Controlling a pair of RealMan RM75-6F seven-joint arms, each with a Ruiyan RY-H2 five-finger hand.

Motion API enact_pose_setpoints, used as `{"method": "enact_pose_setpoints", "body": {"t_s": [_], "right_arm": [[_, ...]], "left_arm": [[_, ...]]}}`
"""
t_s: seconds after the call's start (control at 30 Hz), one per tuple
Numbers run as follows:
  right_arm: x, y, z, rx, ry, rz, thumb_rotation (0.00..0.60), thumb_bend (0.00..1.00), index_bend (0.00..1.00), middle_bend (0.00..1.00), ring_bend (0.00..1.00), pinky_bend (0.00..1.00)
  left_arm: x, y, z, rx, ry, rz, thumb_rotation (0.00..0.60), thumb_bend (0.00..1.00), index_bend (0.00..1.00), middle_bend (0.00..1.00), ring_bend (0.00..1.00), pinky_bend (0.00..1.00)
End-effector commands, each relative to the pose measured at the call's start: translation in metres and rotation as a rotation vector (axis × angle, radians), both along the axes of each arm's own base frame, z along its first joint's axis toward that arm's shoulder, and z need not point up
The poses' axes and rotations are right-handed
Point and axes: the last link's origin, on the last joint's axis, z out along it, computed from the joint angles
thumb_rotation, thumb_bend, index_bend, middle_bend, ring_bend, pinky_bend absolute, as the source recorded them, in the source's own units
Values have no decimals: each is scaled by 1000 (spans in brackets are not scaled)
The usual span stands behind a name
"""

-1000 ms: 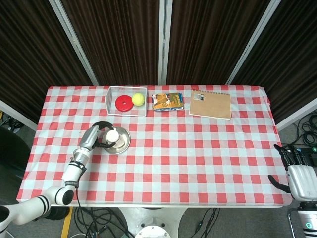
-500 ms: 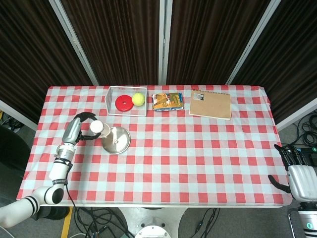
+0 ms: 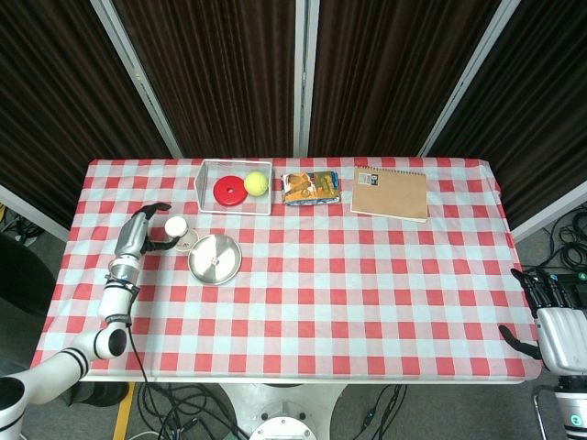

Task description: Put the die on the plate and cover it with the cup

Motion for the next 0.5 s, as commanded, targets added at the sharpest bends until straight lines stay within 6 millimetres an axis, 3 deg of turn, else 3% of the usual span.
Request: {"method": "enact_pose_setpoints", "body": {"t_s": [0.03,0.2,0.33,0.5], "right_arm": [[0,0,1,-2,-1,3,600,115,102,166,47,121],[-4,1,5,-17,-7,-5,600,116,104,163,46,121],[-10,1,8,-29,-13,-11,600,121,106,128,39,121],[-15,-2,2,-20,-57,15,600,123,94,94,0,121]], "left_arm": [[0,-8,16,84,51,-49,600,187,72,132,60,85],[-14,-32,51,159,149,-102,600,186,86,133,60,84],[-36,-72,85,190,356,-135,600,185,134,138,60,76],[-55,-128,110,189,460,-108,600,186,143,144,60,66]]}}
